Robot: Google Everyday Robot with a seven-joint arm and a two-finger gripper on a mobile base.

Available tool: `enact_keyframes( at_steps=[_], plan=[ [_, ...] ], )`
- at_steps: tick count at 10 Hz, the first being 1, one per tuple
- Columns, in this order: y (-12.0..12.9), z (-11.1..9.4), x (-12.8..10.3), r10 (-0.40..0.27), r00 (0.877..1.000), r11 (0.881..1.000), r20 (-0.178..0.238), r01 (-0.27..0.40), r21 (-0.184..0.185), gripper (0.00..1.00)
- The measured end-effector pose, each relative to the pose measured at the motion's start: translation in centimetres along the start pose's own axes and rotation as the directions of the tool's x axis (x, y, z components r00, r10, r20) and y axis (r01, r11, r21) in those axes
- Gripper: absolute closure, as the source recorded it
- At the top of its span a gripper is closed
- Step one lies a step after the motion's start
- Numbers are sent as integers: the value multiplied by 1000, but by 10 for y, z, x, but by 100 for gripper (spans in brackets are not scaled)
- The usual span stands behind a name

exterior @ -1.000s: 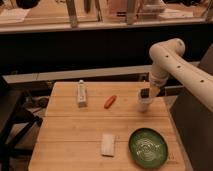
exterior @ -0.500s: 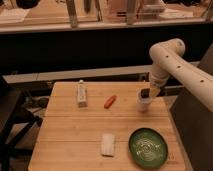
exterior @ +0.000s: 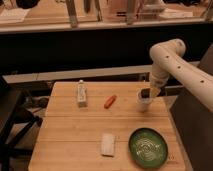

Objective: Place the eraser in the ceramic cup

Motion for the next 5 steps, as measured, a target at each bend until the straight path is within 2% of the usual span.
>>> enact_keyframes(
  at_steps=[1, 5],
  plan=[
    [0, 4, -4, -27, 1000, 1000, -10, 27, 7, 21],
    [-1, 21, -15, -102, 994, 994, -46, 103, 25, 20]
  ],
)
